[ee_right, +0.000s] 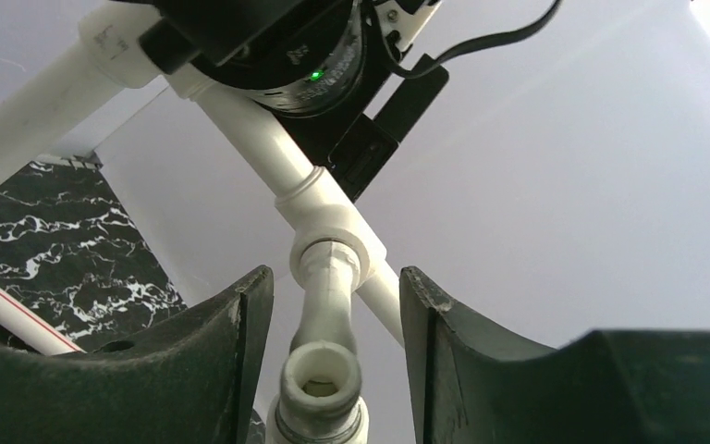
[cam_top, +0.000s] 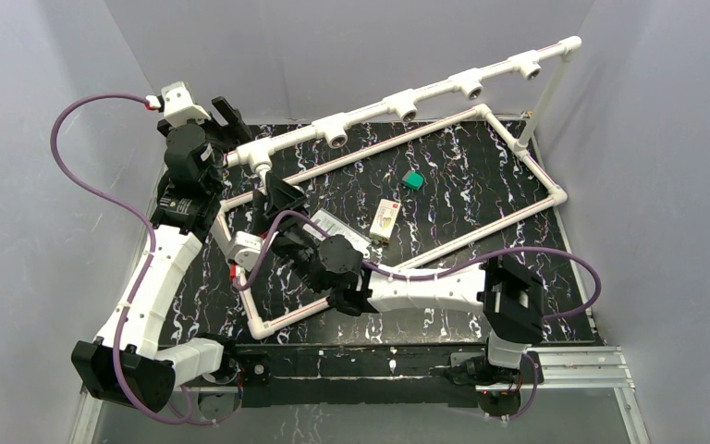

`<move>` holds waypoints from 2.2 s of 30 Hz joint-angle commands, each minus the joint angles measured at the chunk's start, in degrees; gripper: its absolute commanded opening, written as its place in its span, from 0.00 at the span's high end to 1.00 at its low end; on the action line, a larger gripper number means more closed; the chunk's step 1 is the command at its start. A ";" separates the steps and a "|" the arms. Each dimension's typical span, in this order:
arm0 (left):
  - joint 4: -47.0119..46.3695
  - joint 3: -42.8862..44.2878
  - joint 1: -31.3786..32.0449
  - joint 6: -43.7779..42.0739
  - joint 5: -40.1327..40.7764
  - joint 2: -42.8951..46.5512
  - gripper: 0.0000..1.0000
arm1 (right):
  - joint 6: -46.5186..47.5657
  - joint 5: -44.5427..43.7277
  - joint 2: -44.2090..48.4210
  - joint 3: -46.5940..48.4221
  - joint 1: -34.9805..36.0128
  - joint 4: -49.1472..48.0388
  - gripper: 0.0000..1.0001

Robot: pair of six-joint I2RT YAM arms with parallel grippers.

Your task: Install the water faucets

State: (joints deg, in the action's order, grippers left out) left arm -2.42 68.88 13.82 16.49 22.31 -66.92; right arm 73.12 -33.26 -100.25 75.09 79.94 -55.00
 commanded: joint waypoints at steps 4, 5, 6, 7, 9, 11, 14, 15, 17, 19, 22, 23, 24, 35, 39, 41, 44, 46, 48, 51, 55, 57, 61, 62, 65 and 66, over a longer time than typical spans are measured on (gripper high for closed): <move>21.88 -6.89 1.33 -1.20 -6.57 -5.42 0.22 | -5.36 -1.03 3.15 -1.23 -1.44 -1.71 0.46; 21.84 -6.84 1.31 -1.20 -6.50 -5.42 0.22 | -5.55 -1.24 3.13 -1.40 -1.70 -1.77 0.46; 21.84 -6.83 1.31 -1.19 -6.49 -5.42 0.22 | -5.72 -1.39 3.01 -1.58 -1.97 -1.82 0.47; 21.84 -6.75 1.31 -1.17 -6.48 -5.50 0.22 | -5.88 -1.56 2.96 -1.80 -2.24 -1.97 0.47; 21.84 -6.82 1.36 -1.20 -6.48 -5.67 0.22 | -6.19 -2.13 2.81 -2.40 -2.87 -2.61 0.48; 21.84 -6.70 1.37 -1.20 -6.48 -5.81 0.22 | -6.76 -2.53 2.78 -2.72 -3.37 -2.76 0.48; 21.84 -6.54 1.35 -1.29 -6.48 -6.01 0.22 | -7.53 -2.34 3.08 -3.14 -3.67 -2.75 0.59; 21.88 -6.52 1.37 -1.29 -6.48 -6.08 0.22 | -7.86 -2.14 3.17 -3.19 -3.63 -2.66 0.66; 21.84 -6.40 1.38 -1.27 -6.48 -6.21 0.22 | -8.70 -2.08 3.29 -3.11 -3.58 -2.50 0.85; 21.84 -6.50 1.36 -1.29 -6.48 -6.28 0.22 | -10.59 -2.08 3.53 -2.94 -3.61 -2.55 0.99; 21.84 -6.57 1.33 -1.28 -6.42 -6.31 0.22 | -16.99 -2.52 4.05 -2.56 -3.59 -2.68 0.99; 21.84 -6.57 1.37 -1.27 -6.39 -6.30 0.22 | -19.86 -3.42 4.07 -2.39 -3.61 -3.72 0.99; 21.85 -6.52 1.30 -1.28 -6.38 -6.23 0.22 | -22.98 -4.49 4.08 -2.33 -3.57 -4.86 0.99; 21.89 -6.90 1.37 -1.26 -6.39 -5.57 0.22 | -64.08 -11.25 2.62 -4.08 -3.58 -9.93 0.99; 21.73 -7.21 1.38 -1.21 -6.40 -5.10 0.22 | -68.42 -11.93 2.18 -4.22 -3.57 -10.03 0.99; 21.53 -7.43 1.33 -1.20 -6.40 -4.96 0.22 | -68.18 -11.85 2.17 -3.93 -3.58 -9.17 0.99; 21.49 -7.51 1.29 -1.11 -6.79 -5.06 0.22 | -65.36 -11.39 2.37 -3.65 -3.62 -7.64 0.99; 21.35 -7.52 1.30 -1.03 -6.85 -5.14 0.22 | -61.40 -10.67 2.51 -2.96 -3.52 -4.98 0.99; 21.24 -7.55 1.31 -0.95 -6.83 -5.22 0.22 | -57.56 -10.05 2.88 -2.87 -3.47 -3.69 0.92; 21.22 -7.49 1.38 -0.93 -6.76 -5.33 0.22 | -53.53 -7.02 4.74 -3.37 -3.33 -0.70 0.63; 21.48 -7.21 1.34 -0.93 -6.31 -5.76 0.22 | -51.30 -4.19 8.20 -2.67 -3.38 4.67 0.35; 21.55 -7.08 1.32 -0.93 -6.23 -5.85 0.22 | -51.06 -2.24 10.09 -1.30 -3.38 8.64 0.28; 21.96 -6.34 1.38 -0.89 -6.22 -6.01 0.22 | -52.52 -0.88 14.59 1.48 -3.36 16.18 0.17; 22.03 -6.09 1.38 -0.93 -6.30 -6.11 0.22 | -52.40 -0.85 15.77 2.08 -3.34 18.21 0.14; 22.24 -5.42 1.35 -0.74 -6.56 -6.21 0.22 | -51.13 -1.98 19.62 3.04 -3.30 23.17 0.07; 22.33 -5.08 1.33 -0.61 -6.60 -6.33 0.22 | -50.84 -2.62 21.08 2.98 -3.35 24.89 0.06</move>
State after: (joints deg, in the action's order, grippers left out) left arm -1.52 69.49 14.00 17.04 22.59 -67.26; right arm 22.83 -33.06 -88.31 73.65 76.58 -33.32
